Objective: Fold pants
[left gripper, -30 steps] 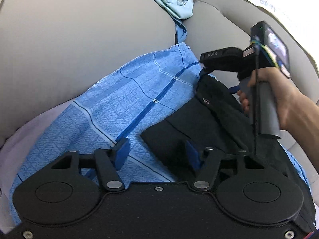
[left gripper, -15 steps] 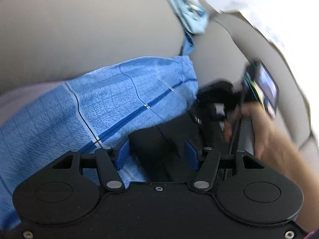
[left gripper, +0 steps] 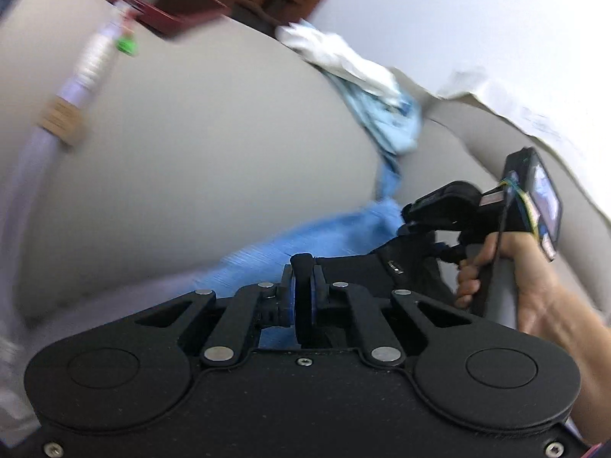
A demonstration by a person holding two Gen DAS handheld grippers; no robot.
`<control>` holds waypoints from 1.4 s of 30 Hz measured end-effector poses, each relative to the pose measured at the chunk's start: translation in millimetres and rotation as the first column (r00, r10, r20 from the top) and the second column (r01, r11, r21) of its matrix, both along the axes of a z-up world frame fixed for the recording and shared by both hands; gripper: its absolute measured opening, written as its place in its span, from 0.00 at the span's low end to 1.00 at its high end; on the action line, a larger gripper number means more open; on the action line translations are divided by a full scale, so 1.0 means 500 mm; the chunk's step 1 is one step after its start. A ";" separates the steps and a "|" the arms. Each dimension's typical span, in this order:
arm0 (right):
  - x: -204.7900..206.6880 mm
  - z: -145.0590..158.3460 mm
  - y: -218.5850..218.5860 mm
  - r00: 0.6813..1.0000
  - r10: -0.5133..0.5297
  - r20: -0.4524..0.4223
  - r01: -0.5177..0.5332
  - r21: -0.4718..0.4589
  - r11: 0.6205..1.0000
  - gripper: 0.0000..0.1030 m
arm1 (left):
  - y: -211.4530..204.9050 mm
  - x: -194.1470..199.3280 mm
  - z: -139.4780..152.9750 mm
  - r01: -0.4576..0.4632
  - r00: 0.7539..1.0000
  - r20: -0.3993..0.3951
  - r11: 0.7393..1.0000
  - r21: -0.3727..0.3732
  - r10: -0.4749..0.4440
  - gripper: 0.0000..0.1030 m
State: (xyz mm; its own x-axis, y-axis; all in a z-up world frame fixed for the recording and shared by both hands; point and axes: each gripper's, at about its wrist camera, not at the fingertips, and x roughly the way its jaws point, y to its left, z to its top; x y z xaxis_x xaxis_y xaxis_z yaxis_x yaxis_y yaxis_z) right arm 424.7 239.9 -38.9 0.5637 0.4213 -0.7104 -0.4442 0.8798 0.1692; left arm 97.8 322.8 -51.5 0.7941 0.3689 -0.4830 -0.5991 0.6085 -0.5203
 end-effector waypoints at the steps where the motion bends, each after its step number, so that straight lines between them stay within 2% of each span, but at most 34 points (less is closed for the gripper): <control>1: -0.005 -0.001 0.024 1.000 0.030 -0.002 -0.030 0.005 1.000 0.32 | 0.006 -0.007 0.000 -0.032 0.999 -0.018 0.999 0.017 0.032 0.06; 4: -0.027 -0.019 0.106 0.991 0.132 0.007 -0.132 -0.012 0.991 0.33 | 0.022 -0.015 -0.004 -0.098 0.992 -0.078 0.993 0.072 0.103 0.07; 7: -0.041 -0.045 0.148 0.988 0.153 0.022 -0.152 -0.037 0.988 0.36 | 0.038 -0.008 -0.016 -0.105 0.985 -0.130 0.993 0.045 0.110 0.08; 8: -0.041 -0.047 0.145 0.988 0.152 0.031 -0.151 -0.027 0.988 0.42 | 0.042 -0.006 -0.019 -0.109 0.983 -0.146 0.993 0.037 0.113 0.08; 10: -0.036 -0.045 0.123 0.988 0.156 0.022 -0.156 0.006 0.988 0.55 | 0.042 0.001 -0.016 -0.118 0.978 -0.166 0.992 0.048 0.125 0.12; 12: -0.029 -0.035 0.078 0.987 0.163 0.009 -0.163 0.077 0.984 0.69 | 0.037 -0.001 -0.008 -0.143 0.976 -0.153 0.986 0.086 0.155 0.16; 14: -0.031 -0.013 0.028 0.988 0.152 0.019 -0.153 0.136 0.979 0.78 | 0.027 -0.007 0.007 -0.178 0.972 -0.128 0.974 0.143 0.196 0.25; 15: -0.035 0.002 -0.002 0.990 0.139 0.037 -0.143 0.155 0.978 0.82 | 0.021 -0.016 0.015 -0.190 0.971 -0.110 0.967 0.169 0.210 0.33; 17: -0.042 0.030 -0.064 0.991 0.117 0.065 -0.127 0.175 0.976 0.85 | 0.009 -0.029 0.027 -0.199 0.974 -0.068 0.959 0.202 0.217 0.36; 20: -0.058 0.060 -0.173 0.994 0.066 0.087 -0.080 0.173 0.982 0.88 | -0.013 -0.032 0.043 -0.155 0.986 -0.021 0.966 0.207 0.163 0.38; 23: -0.091 0.066 -0.292 0.994 0.007 0.106 -0.021 0.132 0.991 0.88 | -0.046 -0.025 0.043 0.001 1.000 -0.007 0.987 0.161 0.000 0.42; 25: -0.127 0.058 -0.370 0.992 -0.022 0.127 0.010 0.097 0.995 0.88 | -0.070 -0.002 0.039 0.100 0.995 -0.024 0.985 0.139 -0.098 0.44; 30: -0.270 0.000 -0.555 0.980 -0.096 0.175 0.093 0.026 0.995 0.89 | -0.165 0.048 0.017 0.292 0.954 -0.128 0.939 0.180 -0.272 0.44; 34: -0.387 -0.060 -0.654 0.973 -0.139 0.182 0.141 -0.001 0.990 0.89 | -0.245 0.050 -0.008 0.429 0.897 -0.199 0.885 0.183 -0.394 0.44; 37: -0.460 -0.097 -0.713 0.967 -0.168 0.192 0.181 -0.051 0.982 0.89 | -0.285 0.039 -0.026 0.486 0.863 -0.275 0.843 0.228 -0.424 0.44; 40: -0.511 -0.117 -0.768 0.952 -0.190 0.240 0.219 -0.101 0.970 0.93 | -0.322 0.022 -0.036 0.514 0.845 -0.345 0.796 0.319 -0.408 0.47; 42: -0.521 -0.120 -0.807 0.944 -0.229 0.235 0.262 -0.117 0.958 0.98 | -0.332 0.017 -0.038 0.520 0.842 -0.361 0.783 0.342 -0.402 0.48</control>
